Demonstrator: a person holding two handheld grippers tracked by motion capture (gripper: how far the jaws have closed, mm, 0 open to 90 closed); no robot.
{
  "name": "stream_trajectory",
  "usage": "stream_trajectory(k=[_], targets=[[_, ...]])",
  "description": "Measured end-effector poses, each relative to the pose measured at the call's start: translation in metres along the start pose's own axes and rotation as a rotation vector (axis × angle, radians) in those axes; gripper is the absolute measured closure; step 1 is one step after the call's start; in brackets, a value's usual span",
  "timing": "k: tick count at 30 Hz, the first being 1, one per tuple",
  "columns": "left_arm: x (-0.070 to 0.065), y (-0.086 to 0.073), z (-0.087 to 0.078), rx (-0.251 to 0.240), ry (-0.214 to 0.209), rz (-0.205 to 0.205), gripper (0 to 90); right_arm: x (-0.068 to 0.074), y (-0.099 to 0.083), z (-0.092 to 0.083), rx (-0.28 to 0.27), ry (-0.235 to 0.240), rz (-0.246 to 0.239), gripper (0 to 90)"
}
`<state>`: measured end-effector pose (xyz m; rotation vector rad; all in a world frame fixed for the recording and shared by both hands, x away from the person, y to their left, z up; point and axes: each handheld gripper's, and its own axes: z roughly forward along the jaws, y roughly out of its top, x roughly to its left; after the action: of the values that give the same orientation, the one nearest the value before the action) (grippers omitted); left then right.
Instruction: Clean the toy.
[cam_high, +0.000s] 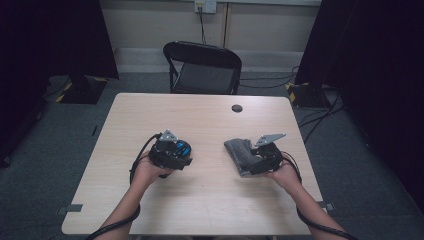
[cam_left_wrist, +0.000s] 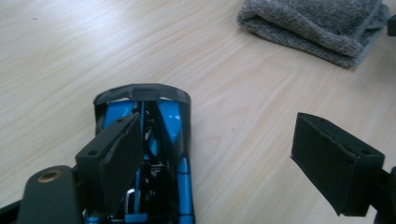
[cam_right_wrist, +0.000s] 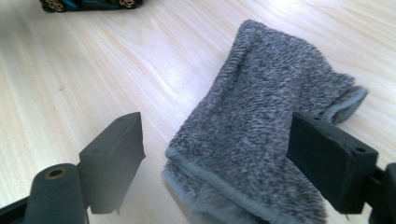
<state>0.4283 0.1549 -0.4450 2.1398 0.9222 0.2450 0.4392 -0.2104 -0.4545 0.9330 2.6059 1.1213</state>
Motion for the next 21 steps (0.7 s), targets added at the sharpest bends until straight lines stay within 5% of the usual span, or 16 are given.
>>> stream_trajectory(k=[21], targets=[[-0.028, -0.028, -0.017, -0.031, -0.069, 0.043, 16.2, 0.008, -0.017, -0.01, -0.005, 0.006, -0.006, 16.5]])
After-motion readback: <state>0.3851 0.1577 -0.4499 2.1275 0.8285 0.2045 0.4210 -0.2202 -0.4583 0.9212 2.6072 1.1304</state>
